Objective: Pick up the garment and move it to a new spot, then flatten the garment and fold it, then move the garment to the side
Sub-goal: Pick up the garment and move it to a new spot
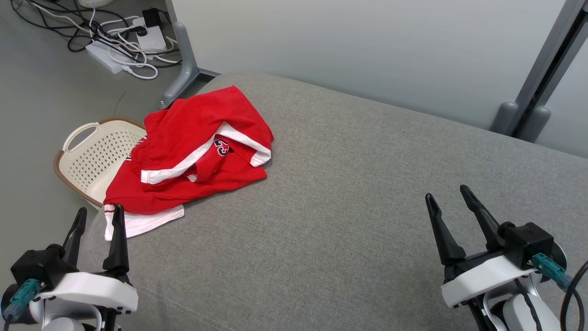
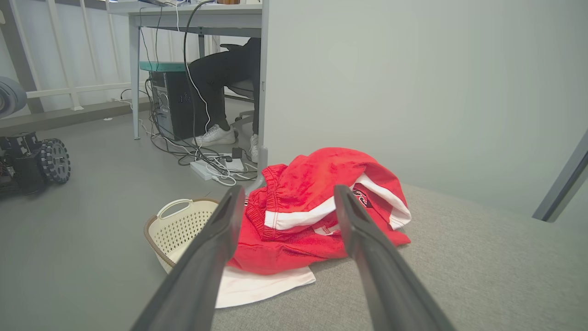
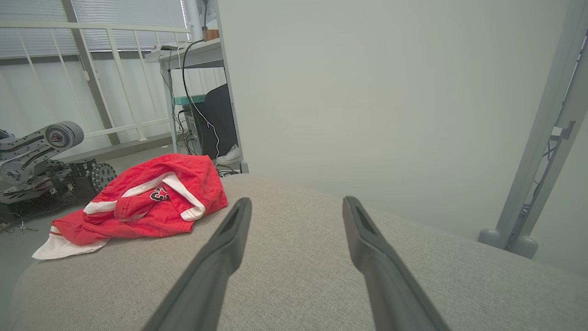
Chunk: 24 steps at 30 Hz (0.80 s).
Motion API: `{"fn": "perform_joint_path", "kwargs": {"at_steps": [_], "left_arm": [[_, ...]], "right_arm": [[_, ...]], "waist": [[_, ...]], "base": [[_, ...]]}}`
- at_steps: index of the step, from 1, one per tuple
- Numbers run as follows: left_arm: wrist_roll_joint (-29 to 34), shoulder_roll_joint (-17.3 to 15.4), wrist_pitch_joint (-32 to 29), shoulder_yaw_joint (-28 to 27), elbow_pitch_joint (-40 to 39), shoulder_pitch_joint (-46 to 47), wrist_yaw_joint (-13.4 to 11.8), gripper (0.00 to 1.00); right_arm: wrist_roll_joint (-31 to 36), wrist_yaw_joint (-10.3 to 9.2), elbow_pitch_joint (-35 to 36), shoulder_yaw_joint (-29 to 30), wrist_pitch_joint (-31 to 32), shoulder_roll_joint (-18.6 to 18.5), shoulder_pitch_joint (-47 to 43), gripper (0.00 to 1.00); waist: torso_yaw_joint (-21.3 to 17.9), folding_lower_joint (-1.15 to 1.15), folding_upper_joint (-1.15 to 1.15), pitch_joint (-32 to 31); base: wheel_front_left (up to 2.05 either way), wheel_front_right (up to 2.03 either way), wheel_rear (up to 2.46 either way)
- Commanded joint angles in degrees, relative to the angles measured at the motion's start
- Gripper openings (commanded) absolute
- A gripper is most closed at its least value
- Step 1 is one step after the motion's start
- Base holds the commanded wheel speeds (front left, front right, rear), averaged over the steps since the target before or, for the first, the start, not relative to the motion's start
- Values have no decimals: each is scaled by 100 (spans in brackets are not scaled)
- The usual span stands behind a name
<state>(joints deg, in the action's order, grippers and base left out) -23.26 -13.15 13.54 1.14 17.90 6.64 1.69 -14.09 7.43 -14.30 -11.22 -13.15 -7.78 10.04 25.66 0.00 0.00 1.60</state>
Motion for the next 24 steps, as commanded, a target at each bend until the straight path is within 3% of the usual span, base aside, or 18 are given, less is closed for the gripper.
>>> {"fn": "perform_joint_path", "kwargs": {"at_steps": [1, 24], "left_arm": [[-24, -14, -18, -1, -27, -28, -33, 100], [-159, -142, -120, 5, -107, 152, -122, 100]], "right_arm": [[12, 11, 4, 23, -16, -30, 36, 100], [-90, 12, 11, -101, -53, -47, 56, 100]], "waist": [[34, 0, 0, -12], [-109, 0, 0, 25]], "base": [[0, 0, 0], [0, 0, 0]]}}
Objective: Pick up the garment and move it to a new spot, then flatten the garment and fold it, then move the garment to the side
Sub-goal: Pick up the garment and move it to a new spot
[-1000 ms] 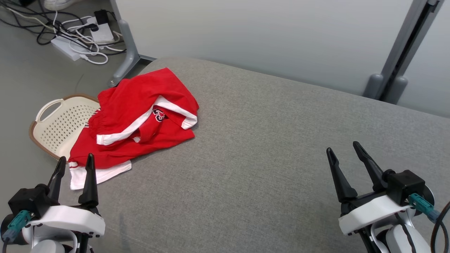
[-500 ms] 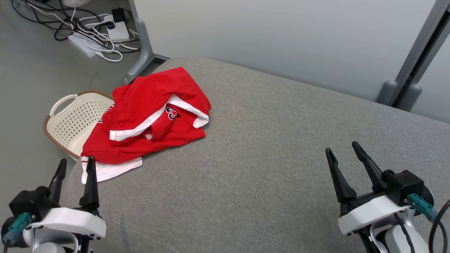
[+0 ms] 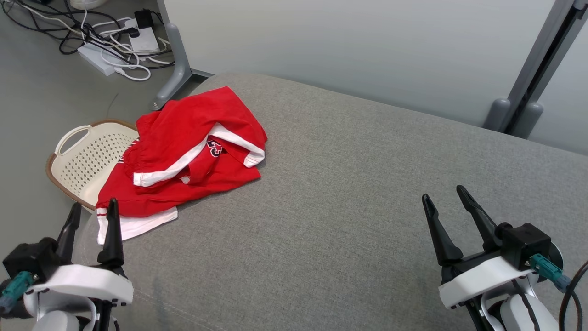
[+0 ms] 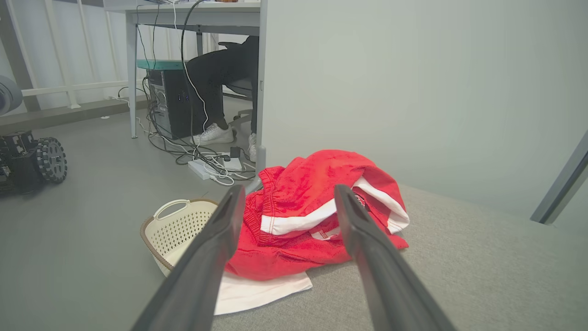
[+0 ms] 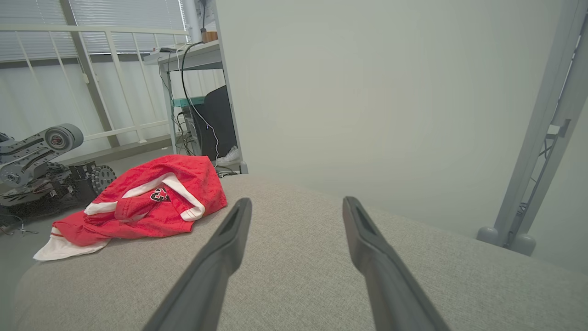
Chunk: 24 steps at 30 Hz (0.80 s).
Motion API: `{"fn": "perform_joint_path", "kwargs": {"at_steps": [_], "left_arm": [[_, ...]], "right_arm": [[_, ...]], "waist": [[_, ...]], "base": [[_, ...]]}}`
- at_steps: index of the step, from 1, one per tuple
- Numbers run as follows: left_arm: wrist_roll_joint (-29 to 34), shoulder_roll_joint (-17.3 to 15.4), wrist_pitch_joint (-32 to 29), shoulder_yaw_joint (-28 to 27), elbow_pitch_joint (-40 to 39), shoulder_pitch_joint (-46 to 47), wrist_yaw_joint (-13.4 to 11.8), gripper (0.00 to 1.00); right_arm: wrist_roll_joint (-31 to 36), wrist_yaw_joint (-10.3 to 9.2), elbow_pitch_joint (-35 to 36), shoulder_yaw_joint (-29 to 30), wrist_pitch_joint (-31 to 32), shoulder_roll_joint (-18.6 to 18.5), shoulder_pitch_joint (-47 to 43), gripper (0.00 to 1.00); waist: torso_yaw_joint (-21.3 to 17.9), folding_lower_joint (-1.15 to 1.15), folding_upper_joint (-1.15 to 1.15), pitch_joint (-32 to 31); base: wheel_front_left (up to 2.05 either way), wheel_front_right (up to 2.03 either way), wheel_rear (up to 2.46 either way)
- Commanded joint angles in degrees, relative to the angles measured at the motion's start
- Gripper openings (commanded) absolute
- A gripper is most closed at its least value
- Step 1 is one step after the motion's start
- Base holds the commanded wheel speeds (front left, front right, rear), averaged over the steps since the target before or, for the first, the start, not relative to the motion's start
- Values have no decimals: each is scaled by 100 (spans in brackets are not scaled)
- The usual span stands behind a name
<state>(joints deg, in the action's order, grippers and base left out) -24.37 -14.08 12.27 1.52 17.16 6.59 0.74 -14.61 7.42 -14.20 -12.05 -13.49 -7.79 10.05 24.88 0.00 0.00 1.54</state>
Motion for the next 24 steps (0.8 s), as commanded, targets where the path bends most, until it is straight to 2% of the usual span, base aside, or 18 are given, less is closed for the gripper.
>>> {"fn": "perform_joint_path", "kwargs": {"at_steps": [1, 9, 12, 17, 24], "left_arm": [[-82, -42, -16, -58, -44, 192, -39, 100], [-226, -139, -127, -202, -104, 830, -106, 100], [-367, -213, -229, -259, 94, 1194, -5, 100], [-585, -285, -412, -282, 656, 1756, 199, 100], [-942, -393, -721, -141, 2066, 2655, 547, 100]], "right_arm": [[-42, 12, 9, -30, -9, -54, 73, 100], [19, 13, 242, -75, 194, -192, 316, 100], [97, 13, 419, -79, 337, -304, 449, 100], [182, 13, 660, -94, 511, -438, 653, 100], [265, 13, 919, -98, 692, -527, 919, 100]], "waist": [[-60, 0, 0, 54], [-407, 0, 0, 595], [-531, 0, 0, 978], [-677, 0, 0, 1480], [-798, 0, 0, 2129]], "base": [[0, 0, 0], [0, 0, 0], [0, 0, 0], [0, 0, 0], [0, 0, 0]]}}
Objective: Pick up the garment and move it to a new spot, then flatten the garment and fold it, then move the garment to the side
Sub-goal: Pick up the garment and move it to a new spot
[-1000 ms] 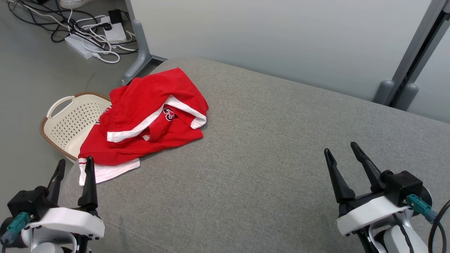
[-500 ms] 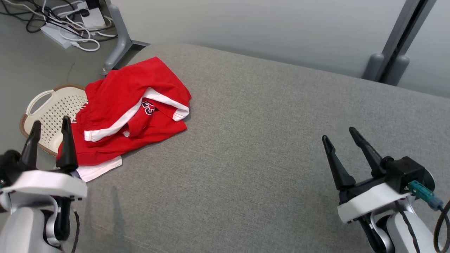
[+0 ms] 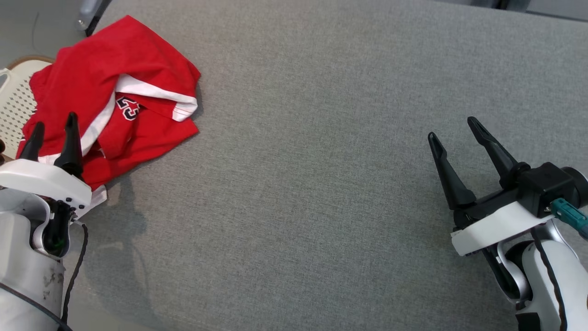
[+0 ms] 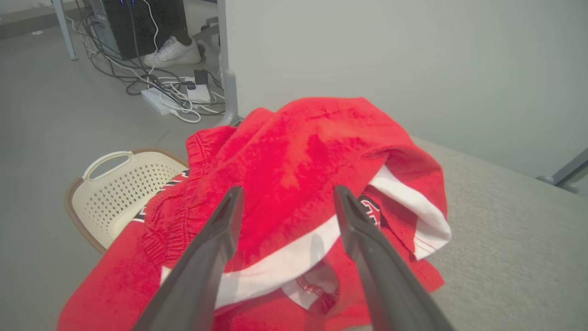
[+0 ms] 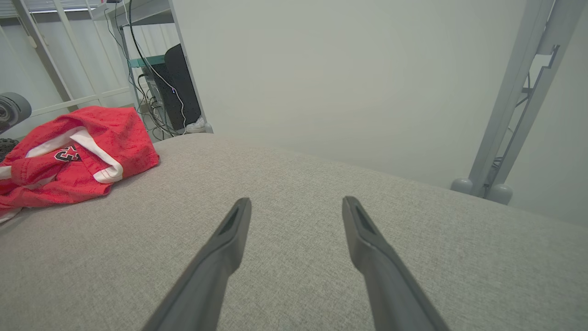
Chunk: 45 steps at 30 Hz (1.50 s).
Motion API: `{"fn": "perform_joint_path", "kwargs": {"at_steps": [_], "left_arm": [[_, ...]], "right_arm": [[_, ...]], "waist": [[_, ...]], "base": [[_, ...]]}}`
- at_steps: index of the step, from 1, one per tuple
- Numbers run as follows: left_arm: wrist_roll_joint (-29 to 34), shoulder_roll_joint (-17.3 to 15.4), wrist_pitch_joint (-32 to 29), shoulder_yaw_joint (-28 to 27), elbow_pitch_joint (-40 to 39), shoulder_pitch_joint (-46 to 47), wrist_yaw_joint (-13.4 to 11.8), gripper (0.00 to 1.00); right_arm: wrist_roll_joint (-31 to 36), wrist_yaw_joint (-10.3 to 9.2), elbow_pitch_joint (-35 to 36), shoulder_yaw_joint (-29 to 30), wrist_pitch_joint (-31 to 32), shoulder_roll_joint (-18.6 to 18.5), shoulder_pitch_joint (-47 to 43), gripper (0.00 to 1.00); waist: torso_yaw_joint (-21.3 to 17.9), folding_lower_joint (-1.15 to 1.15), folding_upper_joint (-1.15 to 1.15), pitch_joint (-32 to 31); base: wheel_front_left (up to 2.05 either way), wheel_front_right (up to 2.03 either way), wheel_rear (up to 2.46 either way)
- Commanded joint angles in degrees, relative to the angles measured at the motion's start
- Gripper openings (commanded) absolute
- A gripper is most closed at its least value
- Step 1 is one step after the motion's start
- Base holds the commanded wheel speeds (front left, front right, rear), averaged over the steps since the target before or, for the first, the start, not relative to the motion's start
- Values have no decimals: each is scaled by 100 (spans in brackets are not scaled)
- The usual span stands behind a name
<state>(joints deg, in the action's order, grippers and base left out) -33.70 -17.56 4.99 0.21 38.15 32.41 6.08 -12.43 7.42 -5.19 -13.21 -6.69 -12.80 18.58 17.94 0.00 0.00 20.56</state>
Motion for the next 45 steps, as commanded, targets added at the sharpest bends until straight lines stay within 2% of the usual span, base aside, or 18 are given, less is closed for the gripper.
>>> {"fn": "perform_joint_path", "kwargs": {"at_steps": [1, 9, 15, 16, 17, 18, 27, 35, 36, 37, 38, 42, 45], "left_arm": [[-52, -60, -21, 28, 147, 195, 50, 100], [-407, -151, -196, 321, 1262, 972, 141, 100], [-776, -245, -506, 633, 1661, 1250, 141, 100], [-827, -281, -522, 678, 1684, 1282, 142, 53], [-862, -327, -462, 715, 1694, 1313, 142, 13], [-892, -354, -390, 745, 1713, 1326, 142, 0], [-1238, -532, -223, 1120, 1835, 1336, 143, 0], [-1392, -726, 380, 1297, 1839, 1325, 144, 0], [-1406, -722, 493, 1297, 1824, 1276, 144, 35], [-1406, -722, 493, 1297, 1824, 1276, 144, 35], [-1410, -727, 604, 1294, 1804, 1212, 144, 100], [-1344, -699, 948, 1211, 1597, 948, 119, 100], [-1145, -665, 1024, 1030, 1181, 683, -42, 100]], "right_arm": [[57, 12, 31, 5, 14, -37, 106, 100], [65, 13, 138, -72, 102, -94, 291, 100], [77, 12, 148, -70, 127, -120, 330, 100], [76, 12, 139, -66, 124, -117, 327, 100], [73, 13, 132, -60, 120, -111, 325, 100], [73, 13, 125, -52, 112, -105, 326, 100], [79, 13, -8, 73, -52, -39, 350, 100], [73, 13, -94, 151, -187, 23, 214, 100], [67, 13, -115, 161, -207, 34, 196, 100], [67, 13, -115, 161, -207, 34, 196, 100], [57, 13, -133, 168, -234, 48, 182, 100], [32, 13, -217, 192, -312, 99, 47, 100], [-2, 13, -256, 197, -368, 135, -45, 100]], "waist": [[-115, 0, 0, 294], [-161, 0, 0, 636], [-195, 0, 0, 712], [-201, 0, 0, 712], [-205, 0, 0, 710], [-210, 0, 0, 705], [-212, 0, 0, 546], [-185, 0, 0, 255], [-178, 0, 0, 198], [-178, 0, 0, 198], [-170, 0, 0, 136], [-106, 0, 0, -142], [-37, 0, 0, -362]], "base": [[0, 0, 0], [0, 0, 0], [0, 0, 0], [0, 0, 0], [0, 0, 0], [0, 0, 0], [0, 0, 0], [0, 0, 0], [0, 0, 0], [0, 0, 0], [0, 0, 0], [0, 0, 0], [0, 0, 0]]}}
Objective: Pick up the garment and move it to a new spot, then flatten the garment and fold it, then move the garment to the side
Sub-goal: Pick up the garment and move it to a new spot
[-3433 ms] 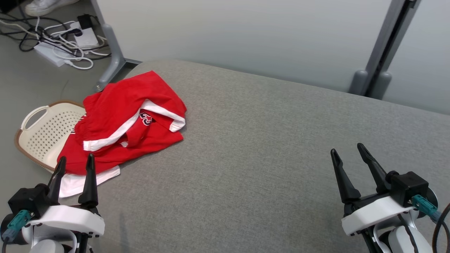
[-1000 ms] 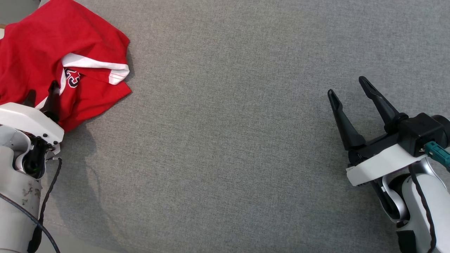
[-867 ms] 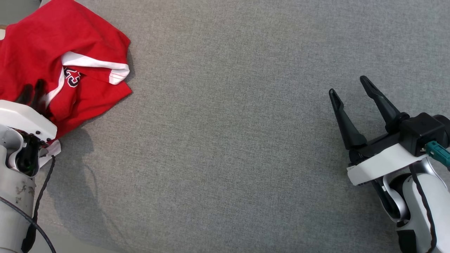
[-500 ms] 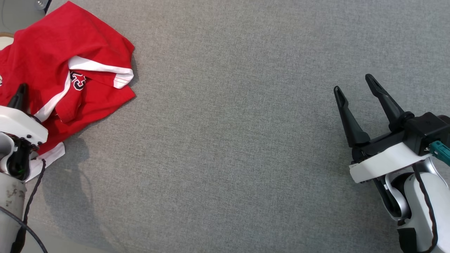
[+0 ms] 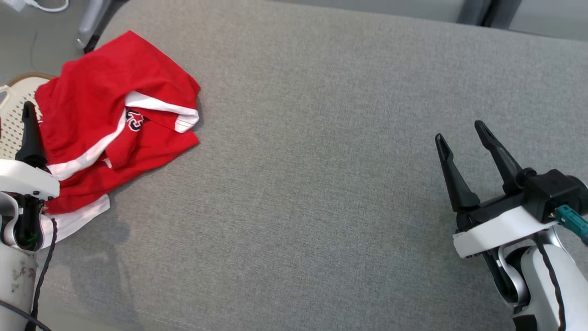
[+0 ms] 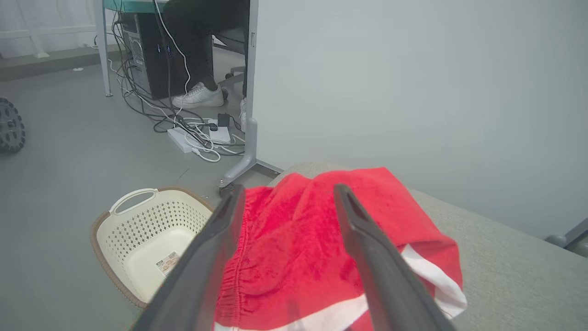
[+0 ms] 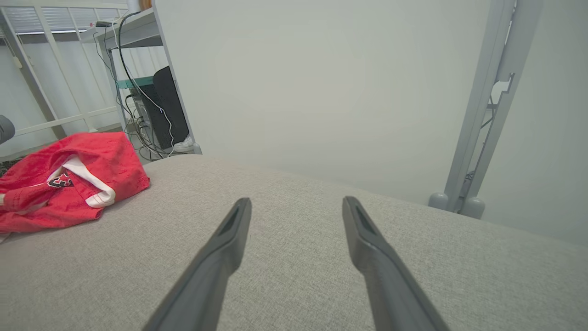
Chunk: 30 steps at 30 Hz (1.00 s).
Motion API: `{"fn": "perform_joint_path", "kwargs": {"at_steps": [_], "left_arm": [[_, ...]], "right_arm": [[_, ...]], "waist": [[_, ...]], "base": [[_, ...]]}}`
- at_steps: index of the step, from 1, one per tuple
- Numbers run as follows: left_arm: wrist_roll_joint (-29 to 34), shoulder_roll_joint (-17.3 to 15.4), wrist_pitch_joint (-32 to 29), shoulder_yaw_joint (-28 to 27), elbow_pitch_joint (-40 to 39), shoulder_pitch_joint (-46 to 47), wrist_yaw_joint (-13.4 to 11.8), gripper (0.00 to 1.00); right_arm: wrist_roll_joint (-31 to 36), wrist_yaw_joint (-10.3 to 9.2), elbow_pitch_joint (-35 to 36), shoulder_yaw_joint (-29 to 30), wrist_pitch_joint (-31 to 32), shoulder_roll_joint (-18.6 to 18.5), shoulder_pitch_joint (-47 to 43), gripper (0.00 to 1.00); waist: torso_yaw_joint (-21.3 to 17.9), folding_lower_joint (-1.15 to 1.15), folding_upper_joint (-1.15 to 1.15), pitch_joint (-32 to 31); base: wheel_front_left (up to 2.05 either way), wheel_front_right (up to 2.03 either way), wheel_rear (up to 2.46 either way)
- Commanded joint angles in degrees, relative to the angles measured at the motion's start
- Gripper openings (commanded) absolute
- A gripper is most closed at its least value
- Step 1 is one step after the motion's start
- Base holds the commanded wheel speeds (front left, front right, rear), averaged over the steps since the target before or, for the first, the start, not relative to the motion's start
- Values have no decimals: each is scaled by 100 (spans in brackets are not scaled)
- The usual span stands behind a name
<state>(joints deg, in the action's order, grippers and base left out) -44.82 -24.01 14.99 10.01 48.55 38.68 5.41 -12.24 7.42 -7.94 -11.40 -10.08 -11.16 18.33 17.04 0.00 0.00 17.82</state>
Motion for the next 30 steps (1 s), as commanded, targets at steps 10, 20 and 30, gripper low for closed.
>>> {"fn": "perform_joint_path", "kwargs": {"at_steps": [10, 20, 30], "left_arm": [[1366, 434, 22, -805, -2508, -1819, -529, 100], [1867, 720, 23, -785, -3479, -3081, -745, 100], [1712, 744, -55, -807, -3735, -3474, -798, 100]], "right_arm": [[-73, 13, -95, 40, -79, 63, -378, 100], [-90, 13, -116, 32, -136, 165, -662, 100], [-91, 13, -113, 31, -135, 223, -739, 100]], "waist": [[263, 0, 0, -669], [290, 0, 0, -991], [260, 0, 0, -1051]], "base": [[0, 0, 0], [0, 0, 0], [0, 0, 0]]}}
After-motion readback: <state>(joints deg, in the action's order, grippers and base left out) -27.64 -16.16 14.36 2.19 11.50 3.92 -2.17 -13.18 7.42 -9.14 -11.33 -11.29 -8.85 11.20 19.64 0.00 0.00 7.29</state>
